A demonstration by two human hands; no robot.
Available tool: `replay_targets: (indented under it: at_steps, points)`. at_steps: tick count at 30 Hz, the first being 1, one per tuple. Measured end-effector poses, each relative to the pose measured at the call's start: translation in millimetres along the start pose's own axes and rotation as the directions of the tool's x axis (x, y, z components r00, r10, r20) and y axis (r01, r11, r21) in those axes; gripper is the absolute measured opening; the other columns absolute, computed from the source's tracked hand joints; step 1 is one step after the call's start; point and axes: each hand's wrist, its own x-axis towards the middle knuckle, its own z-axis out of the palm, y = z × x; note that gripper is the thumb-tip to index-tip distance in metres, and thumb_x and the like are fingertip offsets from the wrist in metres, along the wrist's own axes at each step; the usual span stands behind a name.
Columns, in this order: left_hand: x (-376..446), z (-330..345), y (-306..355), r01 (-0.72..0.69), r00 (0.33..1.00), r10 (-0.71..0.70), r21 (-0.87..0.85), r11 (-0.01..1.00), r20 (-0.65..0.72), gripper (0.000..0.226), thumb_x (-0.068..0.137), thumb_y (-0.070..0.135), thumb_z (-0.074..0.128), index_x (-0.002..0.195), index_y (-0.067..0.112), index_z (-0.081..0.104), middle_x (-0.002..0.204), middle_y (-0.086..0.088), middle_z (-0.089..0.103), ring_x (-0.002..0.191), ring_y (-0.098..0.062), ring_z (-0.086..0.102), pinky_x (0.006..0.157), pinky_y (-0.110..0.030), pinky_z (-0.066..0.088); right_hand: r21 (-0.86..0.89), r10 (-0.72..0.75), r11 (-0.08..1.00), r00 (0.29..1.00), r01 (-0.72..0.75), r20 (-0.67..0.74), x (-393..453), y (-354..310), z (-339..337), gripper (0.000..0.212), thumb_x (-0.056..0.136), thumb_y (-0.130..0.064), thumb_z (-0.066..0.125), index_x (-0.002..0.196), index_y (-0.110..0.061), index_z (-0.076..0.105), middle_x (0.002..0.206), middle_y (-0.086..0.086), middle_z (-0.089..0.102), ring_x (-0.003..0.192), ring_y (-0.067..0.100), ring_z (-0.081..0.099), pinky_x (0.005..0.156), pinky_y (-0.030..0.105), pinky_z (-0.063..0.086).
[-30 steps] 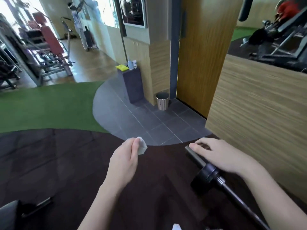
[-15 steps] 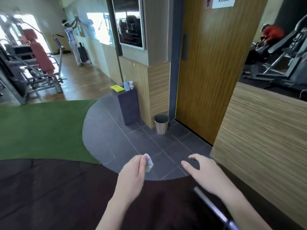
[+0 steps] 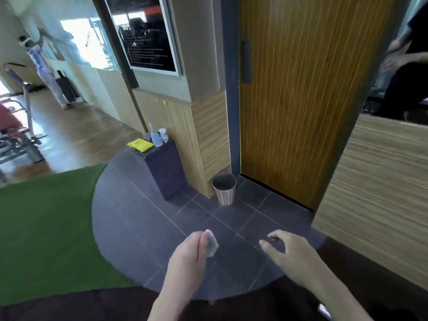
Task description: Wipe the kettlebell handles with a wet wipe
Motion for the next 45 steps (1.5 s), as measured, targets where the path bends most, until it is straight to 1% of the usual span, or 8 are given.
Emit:
replay_targets:
  at_steps: [8,13,17,21,27,36,41,45]
  points:
    - [227.2,3.8,-34.2,-0.063,0.997,0.062,0.018,0.998,0.041,0.042,0.110,0.047,0.032,0.081,0.025,0.055,0.084,0.009,0.063,0.081,-0.012,0.061,0.079,-0.040,0.054,0.036,0.032,0.999,0.999,-0.031,-0.041,220.9,-59.2,13.4,0.044,0.093,-0.061,0.056,0.123,-0.030,0.064,0.119,-0.013,0.067,0.108,0.008,0.063,0.088,0.029,0.053]
    - [372.6,-6.5,-16.9,-0.082,0.996,0.081,0.028,0.996,0.041,0.043,0.103,0.055,0.030,0.080,0.028,0.055,0.083,0.009,0.065,0.081,-0.008,0.061,0.076,-0.039,0.053,0.032,0.073,0.997,0.995,-0.071,-0.066,357.7,-102.3,-20.1,0.033,0.090,-0.062,0.054,0.094,-0.032,0.065,0.091,-0.013,0.070,0.089,0.008,0.066,0.079,0.035,0.056]
    - [477.6,-0.9,-6.3,-0.179,0.981,0.173,0.065,0.982,0.087,0.048,0.087,0.060,0.021,0.081,0.022,0.050,0.081,0.002,0.061,0.081,-0.024,0.059,0.074,-0.045,0.050,0.013,0.080,0.997,0.994,-0.079,-0.073,454.6,-118.3,-37.8,0.035,0.092,-0.060,0.055,0.105,-0.030,0.067,0.101,-0.010,0.070,0.095,0.012,0.067,0.085,0.041,0.058]
    - [590.5,26.6,-24.3,-0.122,0.985,0.116,0.044,0.992,0.126,0.042,0.108,0.051,0.032,0.080,0.028,0.053,0.081,0.009,0.063,0.079,-0.008,0.059,0.073,-0.036,0.048,0.005,0.116,0.993,0.990,-0.116,-0.085,548.3,-125.7,-40.8,0.035,0.092,-0.061,0.055,0.107,-0.031,0.067,0.104,-0.010,0.069,0.093,0.012,0.066,0.082,0.041,0.059]
    - [775.5,86.6,-69.5,-0.229,0.949,0.202,0.087,0.970,0.244,0.039,0.111,0.040,0.039,0.077,0.026,0.053,0.076,0.009,0.061,0.073,-0.008,0.058,0.069,-0.034,0.045,0.052,0.226,0.974,0.963,-0.221,-0.149,687.1,-112.0,-31.8,0.042,0.093,-0.062,0.053,0.116,-0.031,0.067,0.108,-0.013,0.069,0.096,0.007,0.065,0.081,0.032,0.058]
    - [934.7,124.7,-90.5,-0.257,0.837,0.132,0.168,0.952,0.532,0.040,0.110,0.045,0.034,0.110,0.023,0.067,0.097,0.005,0.074,0.093,-0.018,0.070,0.086,-0.042,0.056,0.217,0.482,0.872,0.849,-0.439,-0.217,761.6,-102.2,-64.4,0.040,0.097,-0.059,0.051,0.119,-0.031,0.068,0.111,-0.017,0.067,0.104,0.006,0.062,0.091,0.032,0.054]
    - [975.6,141.0,-87.0,-0.202,0.735,0.040,0.162,0.966,0.677,0.035,0.110,0.042,0.040,0.111,0.022,0.069,0.106,-0.001,0.073,0.093,-0.014,0.064,0.085,-0.030,0.043,0.249,0.555,0.826,0.806,-0.505,-0.206,786.9,-97.3,-73.7,0.036,0.096,-0.058,0.053,0.114,-0.031,0.069,0.113,-0.014,0.069,0.107,0.010,0.063,0.091,0.034,0.053]
    - [991.8,144.4,-87.6,-0.094,0.719,-0.058,0.179,0.979,0.693,0.049,0.109,0.048,0.041,0.133,0.014,0.065,0.133,-0.009,0.068,0.124,-0.029,0.061,0.099,-0.034,0.044,0.256,0.576,0.810,0.795,-0.527,-0.188,800.9,-99.4,-77.2,0.037,0.096,-0.057,0.054,0.115,-0.029,0.070,0.119,-0.010,0.069,0.110,0.012,0.064,0.088,0.031,0.051]
